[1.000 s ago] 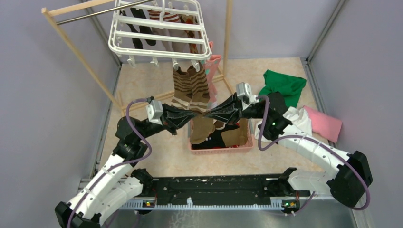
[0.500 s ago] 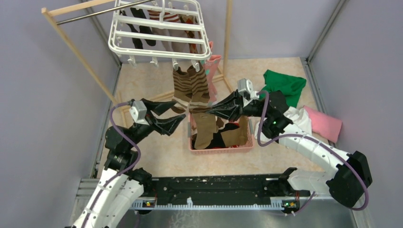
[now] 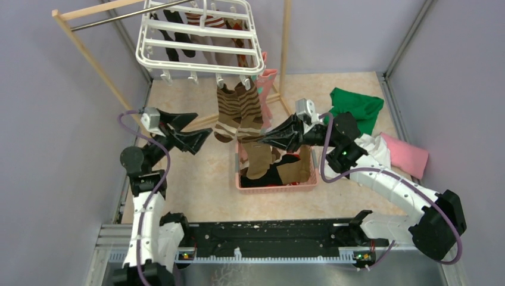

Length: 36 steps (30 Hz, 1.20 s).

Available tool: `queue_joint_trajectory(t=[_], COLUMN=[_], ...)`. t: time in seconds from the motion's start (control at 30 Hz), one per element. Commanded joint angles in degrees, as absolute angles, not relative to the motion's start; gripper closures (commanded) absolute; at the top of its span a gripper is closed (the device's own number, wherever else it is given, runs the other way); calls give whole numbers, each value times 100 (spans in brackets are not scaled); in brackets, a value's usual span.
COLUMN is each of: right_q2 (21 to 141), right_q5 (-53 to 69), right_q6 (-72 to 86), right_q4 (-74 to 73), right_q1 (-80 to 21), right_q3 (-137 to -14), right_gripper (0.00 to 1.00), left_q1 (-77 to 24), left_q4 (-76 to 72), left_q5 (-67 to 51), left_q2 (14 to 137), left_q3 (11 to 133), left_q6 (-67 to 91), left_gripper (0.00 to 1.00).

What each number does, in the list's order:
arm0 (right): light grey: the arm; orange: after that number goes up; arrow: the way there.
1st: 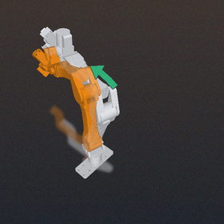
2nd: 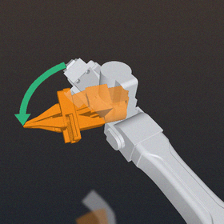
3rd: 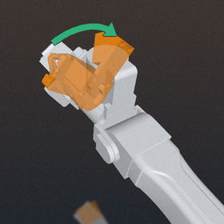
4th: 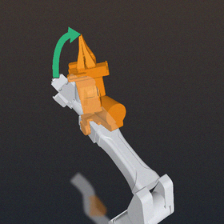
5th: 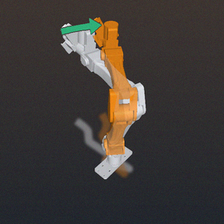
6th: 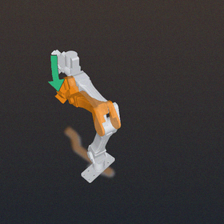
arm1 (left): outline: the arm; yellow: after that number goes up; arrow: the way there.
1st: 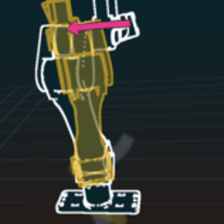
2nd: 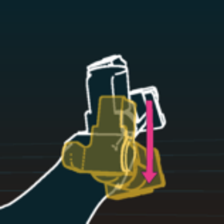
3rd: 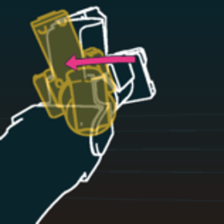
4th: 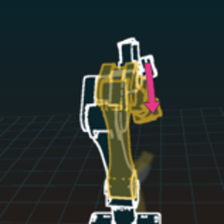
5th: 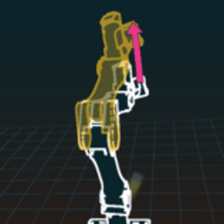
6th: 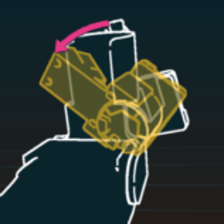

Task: Clip the socks to the hanger
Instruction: Open the clamp at the hanger.

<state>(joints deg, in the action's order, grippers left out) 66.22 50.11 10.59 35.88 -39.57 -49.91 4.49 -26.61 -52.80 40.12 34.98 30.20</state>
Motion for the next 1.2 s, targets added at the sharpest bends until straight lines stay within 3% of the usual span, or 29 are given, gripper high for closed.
queue_joint_trajectory(t=[0.0,0.17,0.57,1.17], right_q2=[6513,6528,6781,7048], right_q5=[5161,5248,5545,5752], right_q6=[921,818,852,857], right_q4=[3813,3864,4141,4130], right_q1=[-3910,-3903,-3904,-3899], right_q3=[-5149,-5107,-5244,-5493], right_gripper=[100,100,100,100], left_q1=[1558,1921,1678,1190], left_q4=[-7271,-10176,-10274,-10269], left_q5=[-6545,-5923,-5940,-5878], left_q2=[4739,5939,7424,7818], left_q3=[2961,2800,4338,5195], left_q6=[5936,7341,6966,5849], left_gripper=[1,1,1,1])
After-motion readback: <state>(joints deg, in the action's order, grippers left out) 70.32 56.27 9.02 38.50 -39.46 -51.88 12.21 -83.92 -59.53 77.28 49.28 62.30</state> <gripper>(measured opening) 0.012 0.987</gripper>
